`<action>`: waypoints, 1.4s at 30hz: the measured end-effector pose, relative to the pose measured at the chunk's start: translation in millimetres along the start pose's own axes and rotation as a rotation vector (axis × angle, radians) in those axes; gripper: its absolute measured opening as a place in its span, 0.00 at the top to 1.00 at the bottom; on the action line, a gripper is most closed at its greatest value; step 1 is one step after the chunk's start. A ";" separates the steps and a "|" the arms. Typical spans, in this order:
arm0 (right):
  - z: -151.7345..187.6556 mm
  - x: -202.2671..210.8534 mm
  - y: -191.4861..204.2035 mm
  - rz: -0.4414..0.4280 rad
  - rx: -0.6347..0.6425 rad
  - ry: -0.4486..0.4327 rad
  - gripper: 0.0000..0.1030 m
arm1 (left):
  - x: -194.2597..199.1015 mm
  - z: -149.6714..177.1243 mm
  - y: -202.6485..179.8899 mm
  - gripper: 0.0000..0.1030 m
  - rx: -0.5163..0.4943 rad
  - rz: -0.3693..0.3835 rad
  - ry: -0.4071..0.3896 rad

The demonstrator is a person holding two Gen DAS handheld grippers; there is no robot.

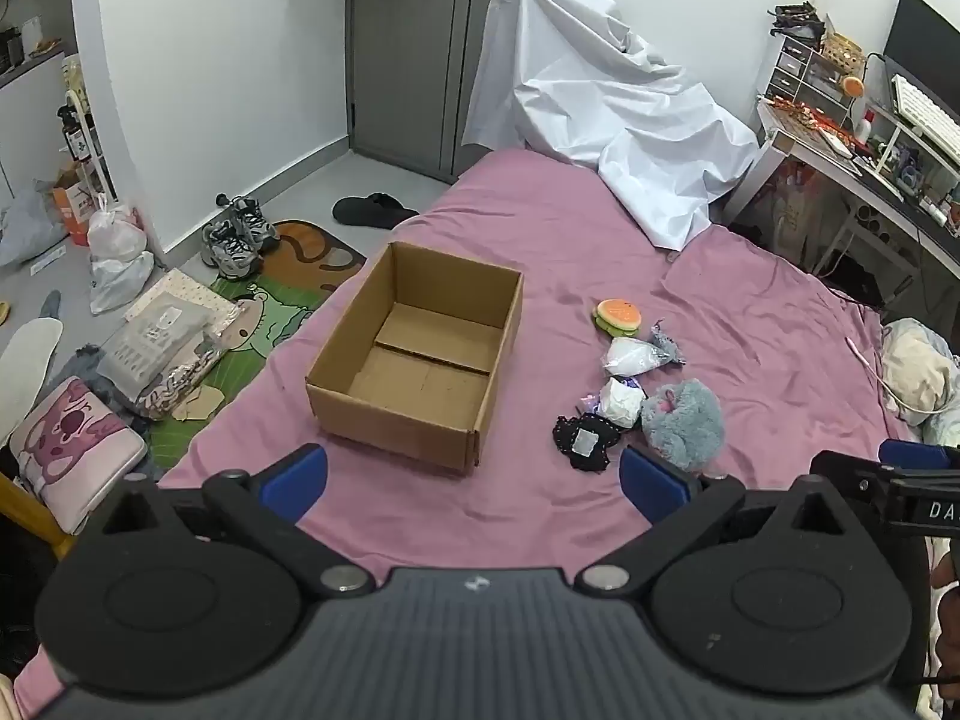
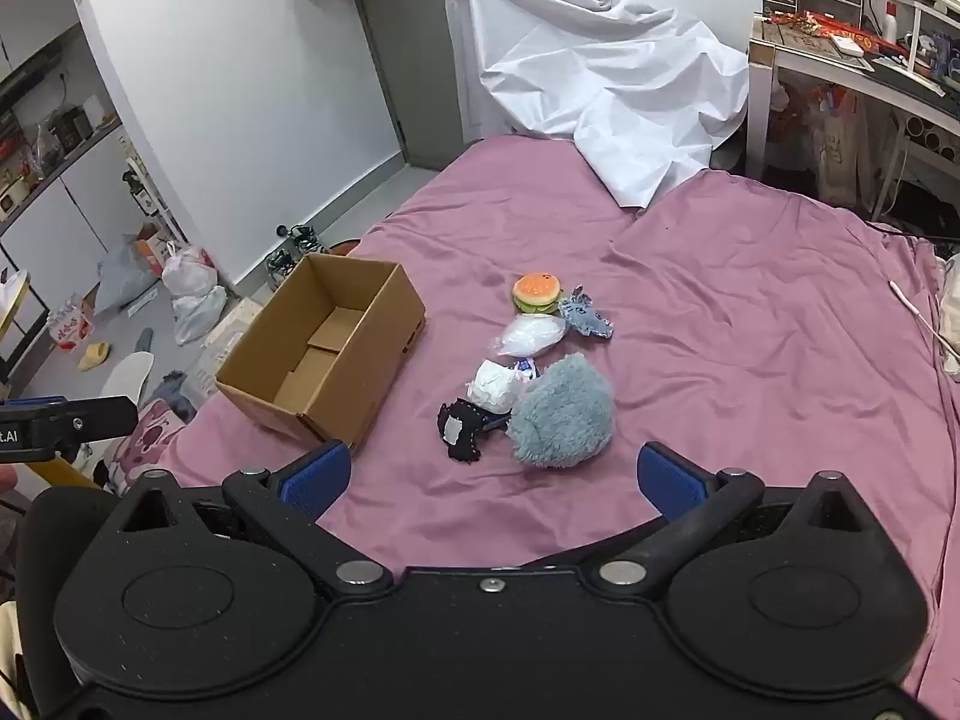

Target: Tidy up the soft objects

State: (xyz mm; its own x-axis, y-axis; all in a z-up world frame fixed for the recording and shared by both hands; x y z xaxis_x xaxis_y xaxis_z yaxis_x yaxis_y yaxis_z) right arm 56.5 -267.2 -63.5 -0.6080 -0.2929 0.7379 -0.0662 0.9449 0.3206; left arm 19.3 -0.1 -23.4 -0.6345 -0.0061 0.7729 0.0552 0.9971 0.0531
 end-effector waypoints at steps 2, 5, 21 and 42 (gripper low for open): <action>-0.8 2.4 0.4 0.005 0.008 -0.010 0.00 | -0.5 0.0 -0.6 0.00 -0.006 -0.006 0.003; -0.8 4.3 1.5 0.010 0.008 -0.016 0.00 | 1.7 -2.6 -13.4 0.00 -0.024 -0.005 0.004; 0.7 10.3 -0.7 0.030 -0.001 -0.028 0.00 | -0.4 3.9 -15.0 0.00 -0.044 0.027 0.010; 1.8 15.5 -0.7 0.029 0.013 -0.036 0.00 | 7.7 -0.4 -14.1 0.00 -0.044 0.026 -0.003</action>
Point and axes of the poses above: each gripper's, at about its wrist camera, not at the fingertips, and x roughly against the way its jaws point, y to its left, z to its underside, the point moved 3 cm from there along -x, roughly the way its jaws point, and after that the axes turned 12 degrees about -x, right-handed, at the moved point
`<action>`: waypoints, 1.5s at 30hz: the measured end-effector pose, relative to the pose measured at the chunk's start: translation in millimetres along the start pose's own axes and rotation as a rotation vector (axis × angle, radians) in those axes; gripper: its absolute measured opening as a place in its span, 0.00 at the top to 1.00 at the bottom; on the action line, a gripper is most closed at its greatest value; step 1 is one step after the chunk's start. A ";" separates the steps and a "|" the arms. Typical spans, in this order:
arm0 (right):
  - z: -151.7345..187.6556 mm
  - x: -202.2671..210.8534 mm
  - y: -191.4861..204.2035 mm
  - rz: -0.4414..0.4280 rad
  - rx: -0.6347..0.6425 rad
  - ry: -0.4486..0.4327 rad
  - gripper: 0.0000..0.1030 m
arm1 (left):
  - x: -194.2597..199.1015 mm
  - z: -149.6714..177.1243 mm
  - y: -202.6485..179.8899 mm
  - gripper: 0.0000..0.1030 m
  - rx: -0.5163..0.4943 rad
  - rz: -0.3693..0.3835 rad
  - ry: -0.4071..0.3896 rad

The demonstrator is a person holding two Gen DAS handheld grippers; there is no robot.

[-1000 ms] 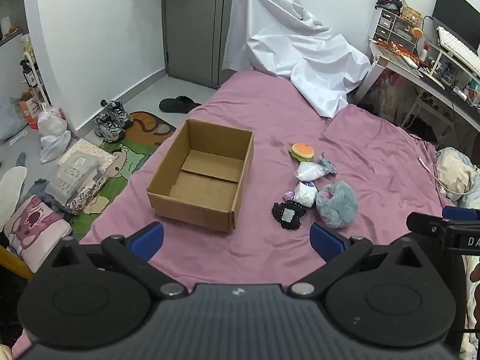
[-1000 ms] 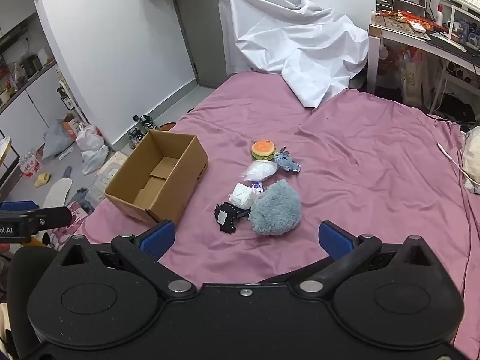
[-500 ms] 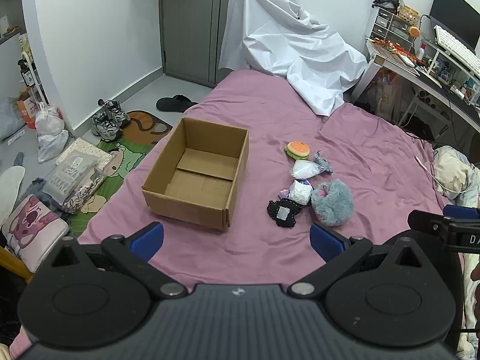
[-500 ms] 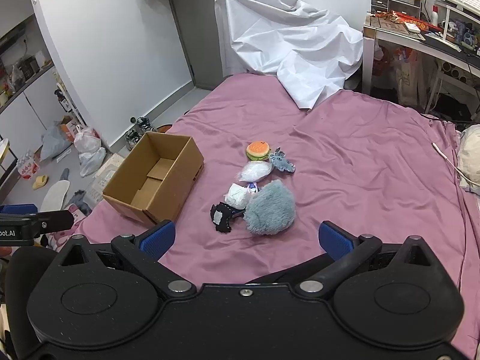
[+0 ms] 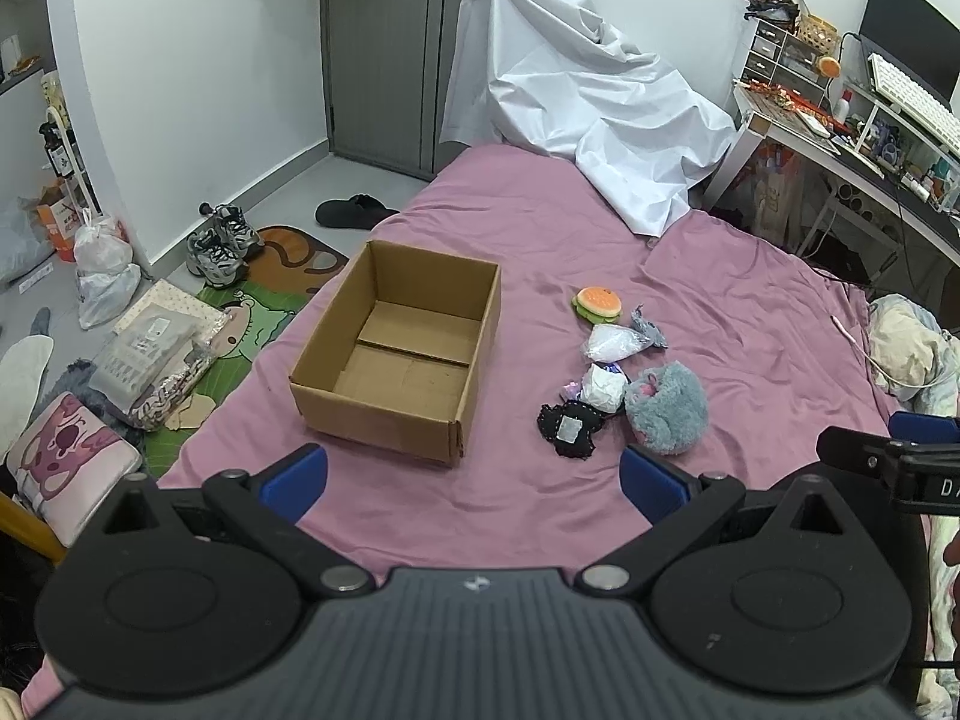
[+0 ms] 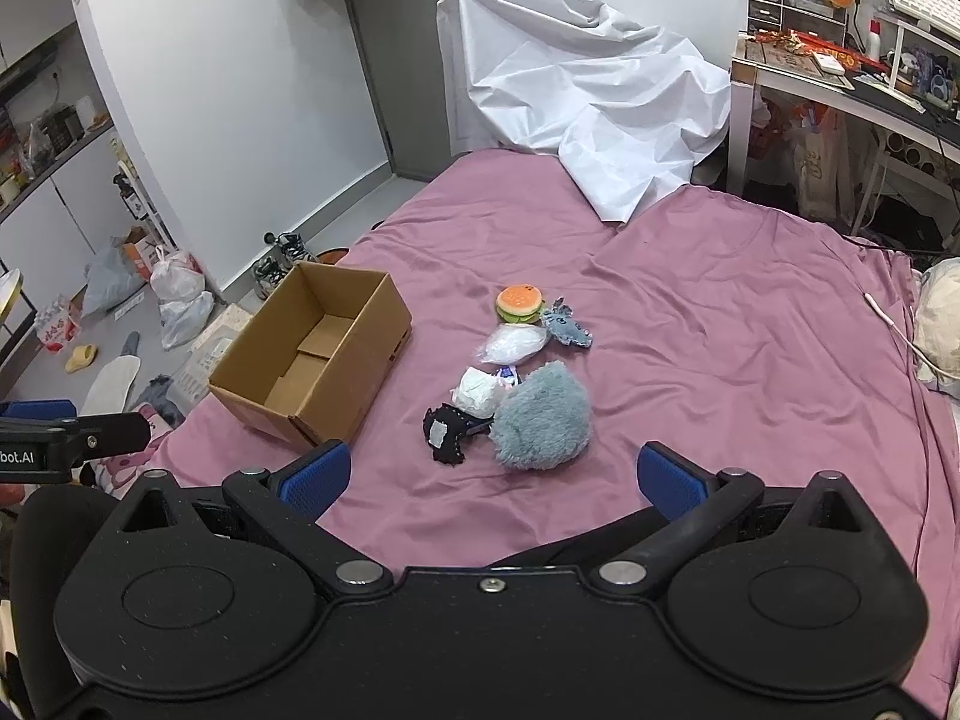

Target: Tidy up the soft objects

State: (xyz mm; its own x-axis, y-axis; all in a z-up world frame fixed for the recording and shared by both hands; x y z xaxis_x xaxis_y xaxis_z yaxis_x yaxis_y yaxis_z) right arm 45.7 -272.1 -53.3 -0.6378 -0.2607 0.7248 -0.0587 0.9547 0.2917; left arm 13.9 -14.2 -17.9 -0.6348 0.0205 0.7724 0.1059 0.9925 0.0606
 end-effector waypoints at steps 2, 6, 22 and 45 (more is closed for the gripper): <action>0.1 0.5 0.8 0.000 0.004 -0.001 0.00 | 0.1 0.6 0.9 0.00 0.006 0.002 0.000; 0.4 0.1 3.2 0.000 0.009 -0.001 0.00 | 0.2 1.2 1.8 0.00 0.000 0.005 -0.002; 2.4 -0.6 5.9 0.016 0.020 0.002 0.00 | -1.9 1.2 3.7 0.00 0.008 0.014 -0.008; 5.2 -2.9 -4.3 0.022 0.003 -0.002 0.00 | -5.9 0.7 -9.2 0.00 -0.021 0.009 -0.019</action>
Point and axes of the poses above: each gripper's, at about its wrist camera, not at the fingertips, and x roughly against the way its jaws point, y to its left, z to its underside, the point moved 3 cm from there along -x, roughly the way its jaws point, and after that the axes turned 12 degrees about -x, right-handed, at the moved point
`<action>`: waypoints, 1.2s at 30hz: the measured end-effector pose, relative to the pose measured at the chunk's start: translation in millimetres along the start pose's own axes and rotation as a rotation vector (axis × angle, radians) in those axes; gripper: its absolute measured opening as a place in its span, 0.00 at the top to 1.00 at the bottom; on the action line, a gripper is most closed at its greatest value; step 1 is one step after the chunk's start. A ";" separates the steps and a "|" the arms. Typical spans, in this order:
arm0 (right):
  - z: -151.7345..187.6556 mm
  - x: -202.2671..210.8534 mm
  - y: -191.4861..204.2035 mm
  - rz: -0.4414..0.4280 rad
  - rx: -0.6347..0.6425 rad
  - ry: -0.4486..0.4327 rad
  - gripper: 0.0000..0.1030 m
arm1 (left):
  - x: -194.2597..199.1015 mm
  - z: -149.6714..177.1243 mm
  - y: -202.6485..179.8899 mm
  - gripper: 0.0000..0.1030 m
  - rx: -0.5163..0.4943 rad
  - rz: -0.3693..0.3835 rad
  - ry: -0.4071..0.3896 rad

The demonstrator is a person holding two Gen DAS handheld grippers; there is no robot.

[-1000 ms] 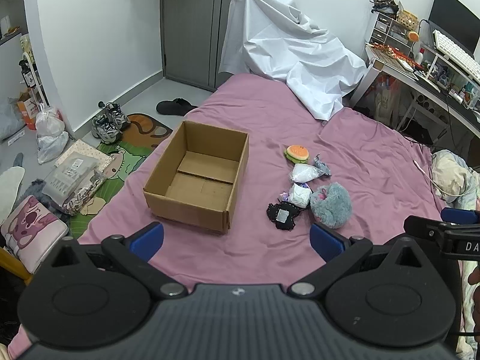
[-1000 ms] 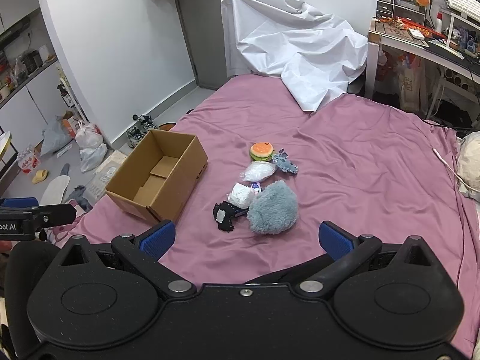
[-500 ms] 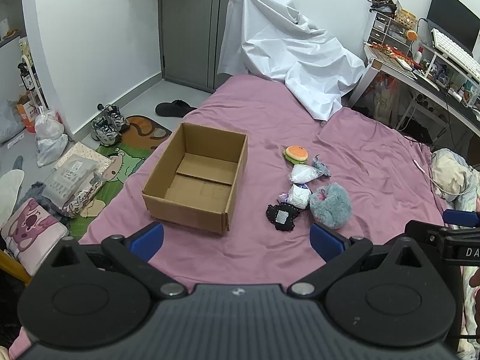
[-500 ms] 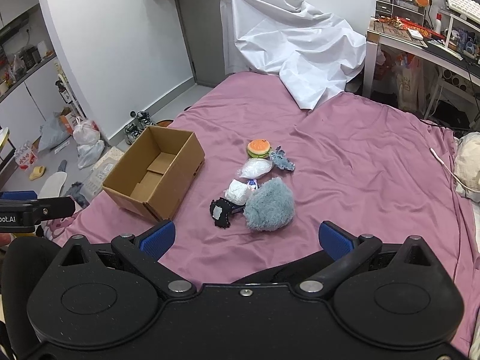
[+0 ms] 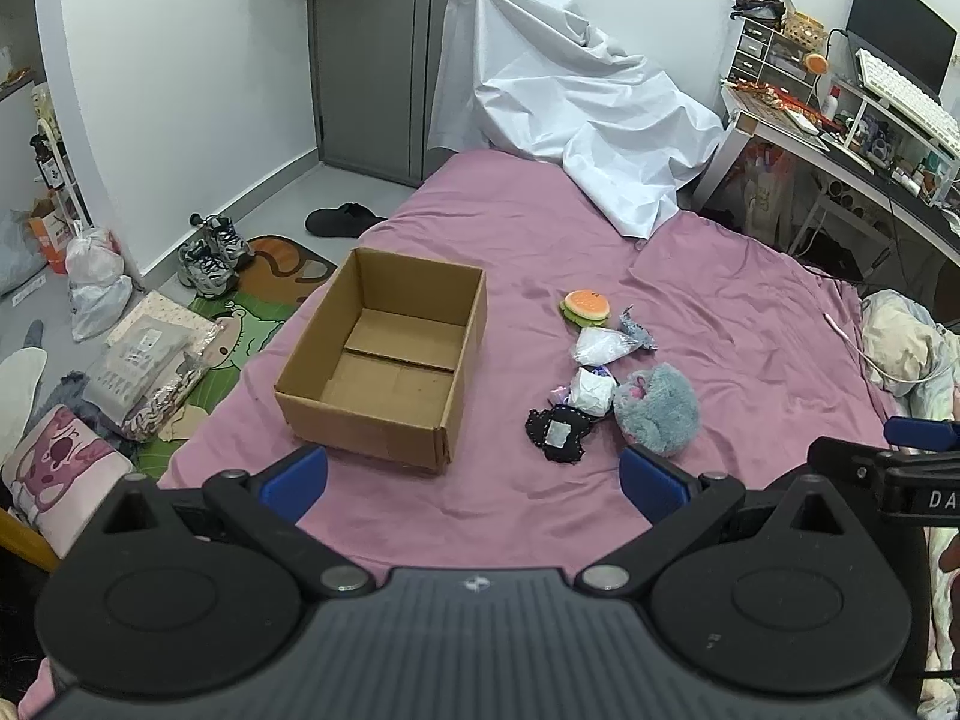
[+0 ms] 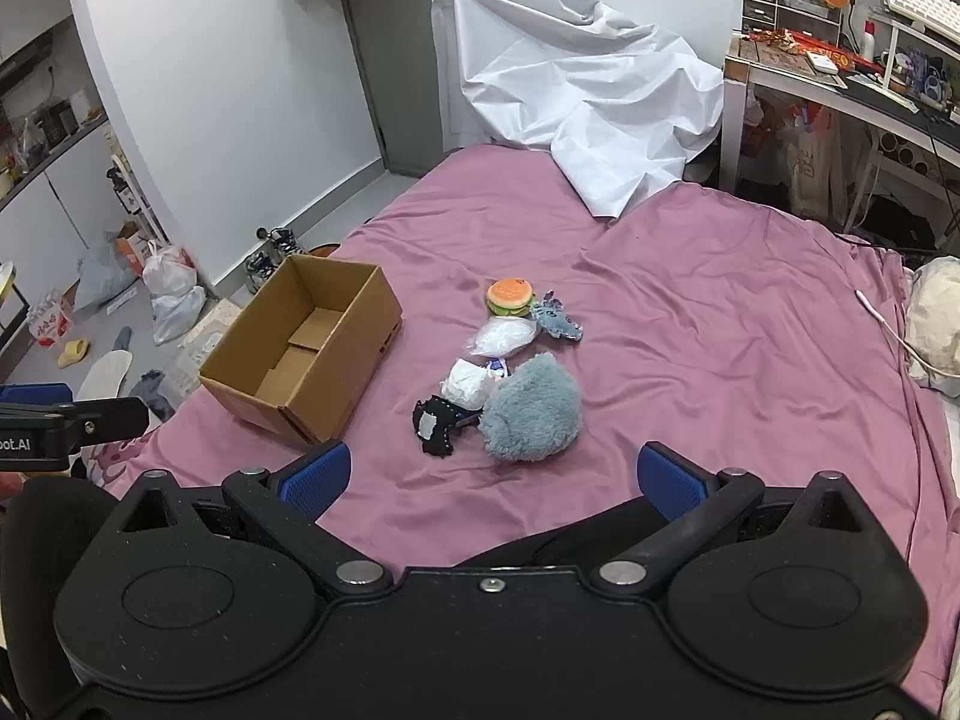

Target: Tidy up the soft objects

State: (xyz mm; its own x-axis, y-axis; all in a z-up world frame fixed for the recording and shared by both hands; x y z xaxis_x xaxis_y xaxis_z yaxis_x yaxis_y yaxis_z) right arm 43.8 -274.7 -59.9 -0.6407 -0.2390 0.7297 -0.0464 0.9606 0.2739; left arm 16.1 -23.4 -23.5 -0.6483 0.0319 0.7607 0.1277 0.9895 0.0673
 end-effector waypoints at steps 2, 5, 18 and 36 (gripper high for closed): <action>-0.2 -2.5 -1.6 -0.001 -0.003 0.000 0.00 | -3.1 -0.8 -1.4 0.00 0.003 -0.001 -0.006; -1.0 -6.7 -5.9 -0.010 -0.018 0.002 0.00 | -7.0 -2.9 -2.4 0.00 0.015 -0.004 -0.019; -7.1 -29.5 -25.7 -0.019 -0.062 0.004 0.00 | -34.6 -13.3 -12.3 0.00 0.018 -0.004 -0.019; -15.5 -72.6 -53.1 -0.058 -0.177 0.075 0.00 | -93.6 -21.1 -30.7 0.01 0.022 0.057 0.042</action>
Point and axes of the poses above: each gripper's, at about its wrist camera, not at the fingertips, and x roughly against the way its jaws point, y to its left, z to its underside, the point moved 3 cm from there along -x, roughly the way its jaws point, and after that the axes turned 12 degrees about -x, right-handed, at the moved point
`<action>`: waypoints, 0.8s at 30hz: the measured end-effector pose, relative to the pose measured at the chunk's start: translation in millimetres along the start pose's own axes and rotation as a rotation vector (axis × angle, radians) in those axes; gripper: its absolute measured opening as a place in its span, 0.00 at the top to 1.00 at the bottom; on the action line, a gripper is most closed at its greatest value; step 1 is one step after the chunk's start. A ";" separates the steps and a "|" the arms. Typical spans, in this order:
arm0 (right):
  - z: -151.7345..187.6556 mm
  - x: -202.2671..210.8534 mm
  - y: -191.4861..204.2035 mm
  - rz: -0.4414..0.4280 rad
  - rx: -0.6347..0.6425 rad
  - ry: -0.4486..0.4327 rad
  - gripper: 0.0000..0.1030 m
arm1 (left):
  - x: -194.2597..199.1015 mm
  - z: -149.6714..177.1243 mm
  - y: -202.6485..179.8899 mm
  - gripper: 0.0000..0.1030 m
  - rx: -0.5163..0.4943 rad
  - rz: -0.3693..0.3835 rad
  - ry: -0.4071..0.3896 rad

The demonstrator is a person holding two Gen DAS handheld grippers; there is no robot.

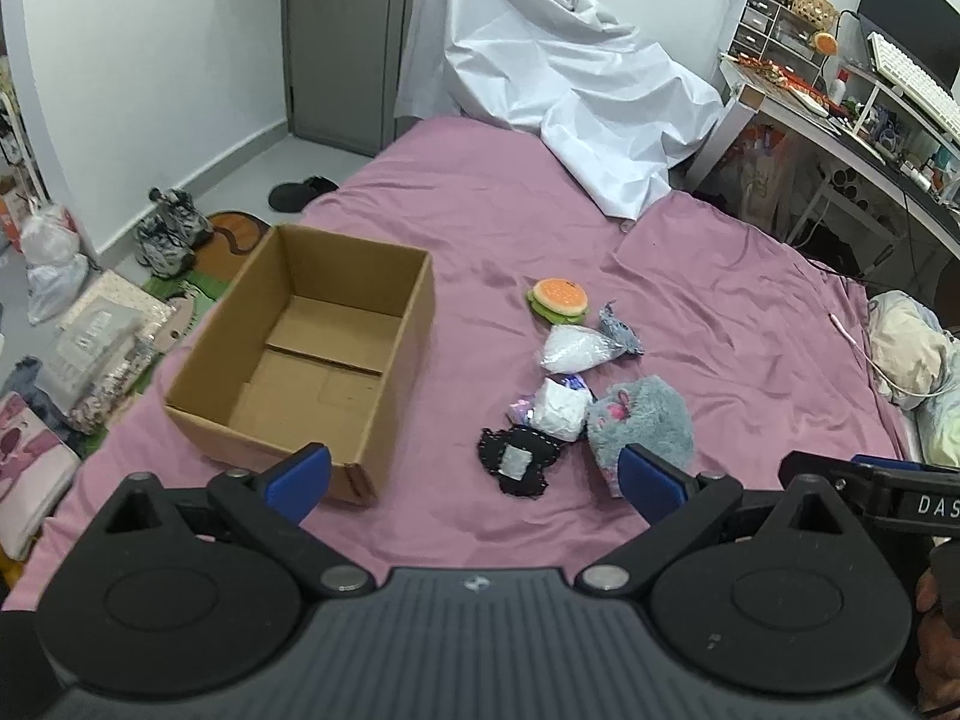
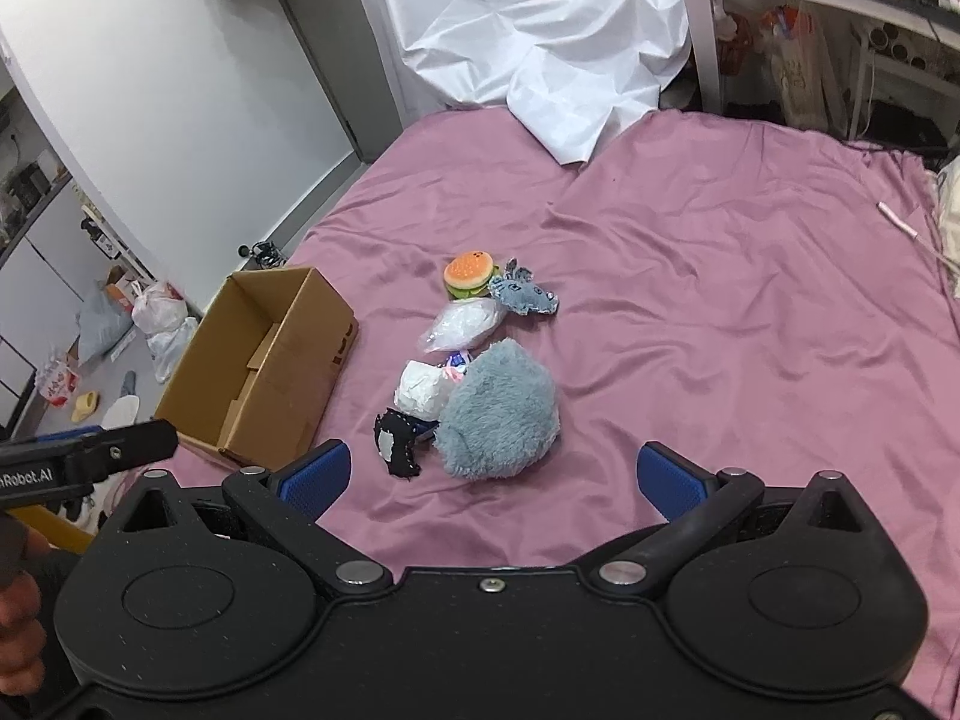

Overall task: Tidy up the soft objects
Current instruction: 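Move the right tool to the grey fluffy plush and close on it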

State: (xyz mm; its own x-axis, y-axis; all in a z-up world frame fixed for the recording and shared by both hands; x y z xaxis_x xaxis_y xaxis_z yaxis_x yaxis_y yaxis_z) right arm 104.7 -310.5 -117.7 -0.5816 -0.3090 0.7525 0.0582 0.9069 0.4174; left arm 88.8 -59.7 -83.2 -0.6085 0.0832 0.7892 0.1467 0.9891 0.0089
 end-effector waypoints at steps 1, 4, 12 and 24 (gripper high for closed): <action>-1.3 -2.8 -0.7 -0.004 -0.007 0.003 0.01 | -4.1 -0.6 -0.6 0.01 -0.001 0.004 0.006; -4.9 -10.5 -2.2 -0.018 -0.024 0.012 0.03 | -15.0 -2.8 -3.2 0.01 0.002 0.022 0.017; -14.1 -35.9 -13.2 -0.028 -0.094 0.057 0.25 | -41.3 -9.8 -11.1 0.10 0.015 0.077 0.025; -30.7 -77.8 -24.5 -0.055 -0.220 0.130 0.66 | -88.9 -8.9 -19.2 0.32 0.055 0.134 0.113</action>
State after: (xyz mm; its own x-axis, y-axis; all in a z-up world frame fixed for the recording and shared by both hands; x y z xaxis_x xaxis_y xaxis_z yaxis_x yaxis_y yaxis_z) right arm 173.5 -317.5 -170.8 -0.4807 -0.4032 0.7787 0.2126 0.8079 0.5496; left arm 147.0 -87.2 -148.1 -0.4945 0.2041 0.8449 0.1756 0.9755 -0.1328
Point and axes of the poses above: each gripper's, at about its wrist camera, not at the fingertips, and x roughly against the way its jaws point, y to its left, z to its underside, the point moved 3 cm from there along -x, roughly the way its jaws point, and after that the axes turned 12 degrees about -x, right-handed, at the moved point
